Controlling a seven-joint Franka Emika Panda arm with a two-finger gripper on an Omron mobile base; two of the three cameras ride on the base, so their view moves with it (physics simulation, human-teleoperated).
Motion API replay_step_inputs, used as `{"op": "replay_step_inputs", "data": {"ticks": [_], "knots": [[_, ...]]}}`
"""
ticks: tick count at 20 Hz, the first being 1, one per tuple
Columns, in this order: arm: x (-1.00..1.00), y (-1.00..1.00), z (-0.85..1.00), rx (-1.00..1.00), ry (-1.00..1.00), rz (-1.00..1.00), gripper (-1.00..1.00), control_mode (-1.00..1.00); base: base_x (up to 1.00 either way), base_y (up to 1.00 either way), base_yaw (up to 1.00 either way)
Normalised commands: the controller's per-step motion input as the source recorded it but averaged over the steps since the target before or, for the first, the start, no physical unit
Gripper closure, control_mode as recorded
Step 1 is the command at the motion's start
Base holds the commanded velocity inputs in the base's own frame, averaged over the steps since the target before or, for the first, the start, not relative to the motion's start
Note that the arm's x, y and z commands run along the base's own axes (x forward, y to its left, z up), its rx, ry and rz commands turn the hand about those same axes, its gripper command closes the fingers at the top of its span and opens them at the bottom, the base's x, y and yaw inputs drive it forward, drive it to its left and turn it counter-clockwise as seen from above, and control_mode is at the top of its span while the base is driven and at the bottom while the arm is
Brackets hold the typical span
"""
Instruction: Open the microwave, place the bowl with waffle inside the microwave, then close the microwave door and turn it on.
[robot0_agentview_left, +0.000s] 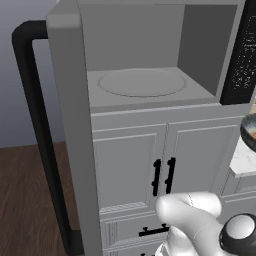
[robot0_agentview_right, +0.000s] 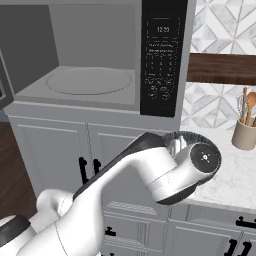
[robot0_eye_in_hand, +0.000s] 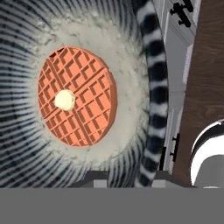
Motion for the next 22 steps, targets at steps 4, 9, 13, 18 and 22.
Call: {"op": "replay_step_inputs", "data": {"ticks": [4,9,13,18,22], "knots": [[-0.07,0.36,0.0,-0.04,-0.08,0.07,1.0,-1.0,0.0,0.0,0.0],[-0.3,0.41,0.06,-0.09,-0.03,0.01,1.0,-1.0,0.0,0.0,0.0],[-0.19,0.55,0.16,-0.08,-0.05,0.04,1.0,-1.0,0.0,0.0,0.0],[-0.03,0.58,0.21,-0.04,-0.09,0.11,1.0,-1.0,0.0,0.0,0.0],[-0.06,0.57,0.26,-0.04,-0.1,0.12,1.0,-1.0,0.0,0.0,0.0]]}}
